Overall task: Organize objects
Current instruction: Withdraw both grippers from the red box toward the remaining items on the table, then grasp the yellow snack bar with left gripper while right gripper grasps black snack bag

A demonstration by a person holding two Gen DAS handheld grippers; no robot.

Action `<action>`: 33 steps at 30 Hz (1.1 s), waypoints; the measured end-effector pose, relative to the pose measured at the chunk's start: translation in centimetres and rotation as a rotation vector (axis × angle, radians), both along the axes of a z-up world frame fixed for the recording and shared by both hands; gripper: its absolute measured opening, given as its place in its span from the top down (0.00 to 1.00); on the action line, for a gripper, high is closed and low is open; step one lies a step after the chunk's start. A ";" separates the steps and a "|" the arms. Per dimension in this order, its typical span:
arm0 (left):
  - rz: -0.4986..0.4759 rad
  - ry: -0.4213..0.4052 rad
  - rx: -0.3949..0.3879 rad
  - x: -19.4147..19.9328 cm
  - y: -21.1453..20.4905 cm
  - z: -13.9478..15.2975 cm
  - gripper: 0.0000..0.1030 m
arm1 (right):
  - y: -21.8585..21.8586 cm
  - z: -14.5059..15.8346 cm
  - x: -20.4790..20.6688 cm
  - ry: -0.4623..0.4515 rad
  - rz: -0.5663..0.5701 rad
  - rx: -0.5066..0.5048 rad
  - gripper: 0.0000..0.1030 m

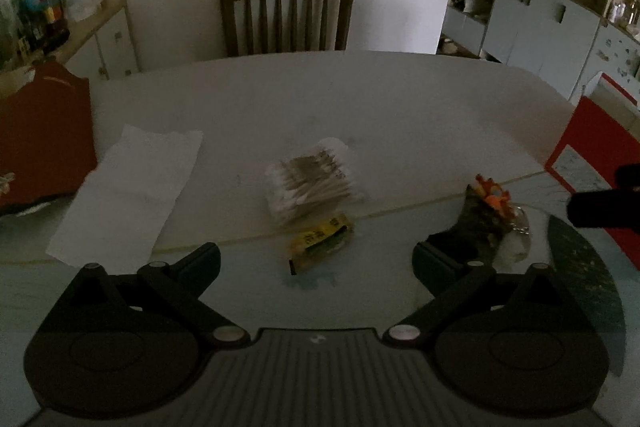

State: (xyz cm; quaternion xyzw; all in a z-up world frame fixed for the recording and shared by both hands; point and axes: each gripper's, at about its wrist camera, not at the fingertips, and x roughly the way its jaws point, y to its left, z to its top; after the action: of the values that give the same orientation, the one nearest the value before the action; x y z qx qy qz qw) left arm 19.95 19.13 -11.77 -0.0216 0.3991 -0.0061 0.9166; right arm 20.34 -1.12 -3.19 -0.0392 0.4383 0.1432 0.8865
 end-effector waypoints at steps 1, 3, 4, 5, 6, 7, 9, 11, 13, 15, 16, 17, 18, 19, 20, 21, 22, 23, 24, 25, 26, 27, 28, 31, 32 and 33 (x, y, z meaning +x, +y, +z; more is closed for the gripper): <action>-0.001 0.001 -0.002 0.2 0.1 -0.3 0.01 | 0.3 -0.3 0.4 0.005 -0.010 -0.002 0.01; -0.004 0.003 -0.005 0.6 0.2 -0.8 0.01 | 0.9 -0.9 1.3 0.016 -0.032 -0.011 0.01; -0.004 0.004 -0.004 0.7 0.2 -1.0 0.01 | 1.2 -1.3 1.8 0.021 -0.043 -0.017 0.01; -0.005 0.005 -0.001 0.9 0.2 -1.2 0.01 | 1.4 -1.6 2.2 0.026 -0.051 -0.022 0.01; -0.005 0.004 0.003 1.1 0.2 -1.3 0.01 | 1.7 -1.9 2.6 0.032 -0.058 -0.032 0.01; -0.001 0.003 0.010 1.3 0.2 -1.4 0.01 | 2.0 -2.2 2.9 0.036 -0.064 -0.039 0.01; 0.004 0.006 0.004 1.7 0.3 -1.7 0.01 | 2.6 -2.7 3.7 0.047 -0.078 -0.053 0.01; 0.013 0.009 -0.010 2.2 0.5 -1.9 0.01 | 3.0 -3.3 4.3 0.055 -0.087 -0.068 0.02; 0.027 0.006 -0.027 2.5 0.8 -1.9 0.01 | 3.4 -3.7 4.9 0.062 -0.091 -0.081 0.02; 0.039 0.009 -0.033 2.9 0.9 -1.9 0.01 | 3.8 -4.1 5.3 0.062 -0.097 -0.098 0.02; 0.048 0.015 -0.031 3.1 0.8 -2.0 0.01 | 4.0 -4.3 5.5 0.063 -0.098 -0.105 0.02; 0.057 0.022 -0.028 3.3 0.8 -2.2 0.01 | 4.2 -4.5 5.7 0.065 -0.099 -0.112 0.03; 0.064 0.025 -0.024 3.4 0.7 -2.3 0.01 | 4.4 -4.7 5.8 0.066 -0.099 -0.117 0.03; 0.072 0.028 -0.020 3.5 0.7 -2.4 0.01 | 4.6 -4.9 5.8 0.068 -0.098 -0.122 0.03; 0.080 0.030 -0.017 3.6 0.6 -2.5 0.01 | 4.7 -5.1 5.9 0.070 -0.097 -0.129 0.03; 0.086 0.033 -0.011 3.7 0.6 -2.6 0.01 | 4.8 -5.4 5.8 0.070 -0.098 -0.138 0.03; 0.090 0.038 -0.003 3.7 0.5 -2.7 0.01 | 4.9 -5.5 5.8 0.069 -0.100 -0.142 0.03; 0.091 0.043 0.002 3.7 0.4 -2.9 0.01 | 4.9 -5.7 5.8 0.070 -0.099 -0.146 0.03; 0.091 0.045 0.007 3.7 0.3 -3.0 0.01 | 5.0 -5.9 5.7 0.069 -0.097 -0.153 0.03; 0.092 0.045 0.009 3.7 0.3 -3.1 0.01 | 5.0 -6.1 5.7 0.068 -0.095 -0.161 0.03; 0.095 0.041 0.009 3.6 0.3 -3.1 0.01 | 5.0 -6.3 5.6 0.069 -0.087 -0.171 0.03; 0.098 0.038 0.006 3.6 0.3 -3.1 0.01 | 5.1 -6.5 5.5 0.070 -0.081 -0.179 0.03; 0.099 0.037 0.003 3.6 0.3 -3.0 0.02 | 5.0 -6.6 5.4 0.069 -0.076 -0.187 0.04; 0.086 0.029 0.006 3.3 0.2 -3.0 0.04 | 5.0 -6.8 4.9 0.066 -0.063 -0.202 0.05; 0.082 0.028 0.013 3.2 0.2 -3.0 0.04 | 5.0 -6.8 4.7 0.060 -0.057 -0.208 0.05; 0.078 0.025 0.021 3.1 0.1 -3.1 0.06 | 4.8 -6.8 4.3 0.053 -0.048 -0.217 0.05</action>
State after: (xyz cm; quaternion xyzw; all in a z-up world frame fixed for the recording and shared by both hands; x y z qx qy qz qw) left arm 23.01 19.18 -14.85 -0.0276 0.4095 0.0343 0.9112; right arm 24.65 3.72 -9.95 -0.1208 0.4752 0.0747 0.8683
